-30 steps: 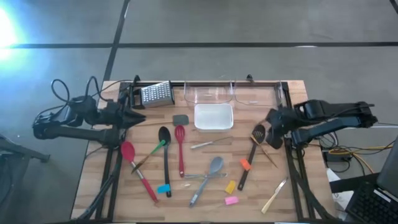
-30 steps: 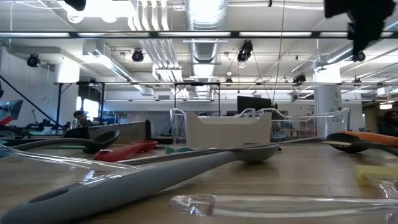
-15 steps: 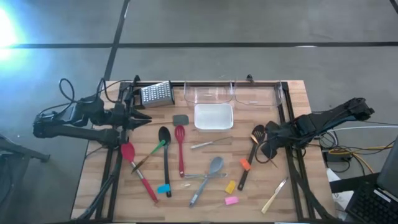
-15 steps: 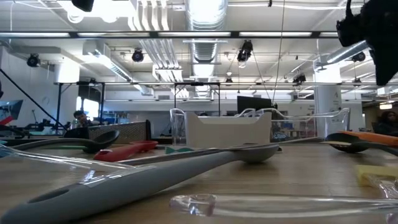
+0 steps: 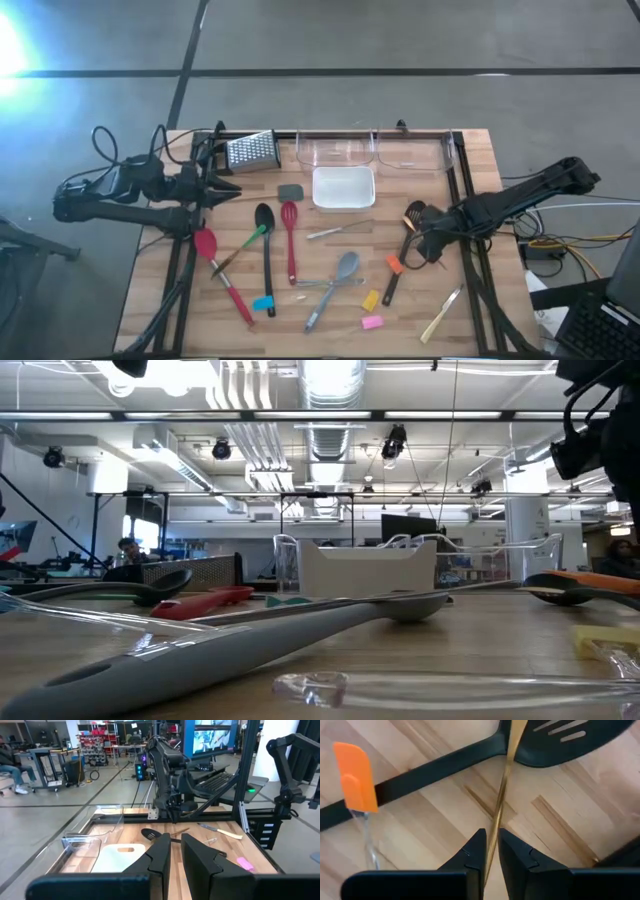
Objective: Pick & Place Kitchen Items
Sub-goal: Put the gold table knife into the white bin
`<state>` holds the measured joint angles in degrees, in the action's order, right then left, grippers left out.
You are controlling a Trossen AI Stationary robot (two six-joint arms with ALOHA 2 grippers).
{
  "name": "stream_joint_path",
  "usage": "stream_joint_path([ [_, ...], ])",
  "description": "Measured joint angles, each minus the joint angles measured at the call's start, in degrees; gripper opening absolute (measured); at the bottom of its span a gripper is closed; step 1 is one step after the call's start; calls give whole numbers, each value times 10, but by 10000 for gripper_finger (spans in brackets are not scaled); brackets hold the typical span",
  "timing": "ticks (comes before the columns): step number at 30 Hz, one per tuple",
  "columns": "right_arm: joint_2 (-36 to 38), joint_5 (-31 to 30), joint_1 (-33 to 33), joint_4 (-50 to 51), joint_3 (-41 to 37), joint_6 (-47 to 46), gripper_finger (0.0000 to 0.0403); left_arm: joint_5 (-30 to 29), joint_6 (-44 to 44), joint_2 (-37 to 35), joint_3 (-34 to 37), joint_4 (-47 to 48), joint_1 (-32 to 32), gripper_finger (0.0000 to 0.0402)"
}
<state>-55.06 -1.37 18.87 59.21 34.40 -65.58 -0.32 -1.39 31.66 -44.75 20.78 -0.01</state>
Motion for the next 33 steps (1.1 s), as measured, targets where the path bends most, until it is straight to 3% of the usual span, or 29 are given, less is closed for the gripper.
stream_joint_path([
  [11,-80,-1,-7,-94,-64,16,123,0,0,11,1,-2,0,53],
  [18,-135,-4,-22,-151,-83,29,139,0,11,11,1,-2,0,53],
  [23,-155,-23,-22,-145,-72,24,112,0,12,11,1,-2,0,53],
  [29,-150,-39,-23,-150,-73,7,28,0,11,11,1,-2,0,53],
  [33,-142,-41,-23,-148,-74,-4,18,0,10,11,1,-2,0,53],
])
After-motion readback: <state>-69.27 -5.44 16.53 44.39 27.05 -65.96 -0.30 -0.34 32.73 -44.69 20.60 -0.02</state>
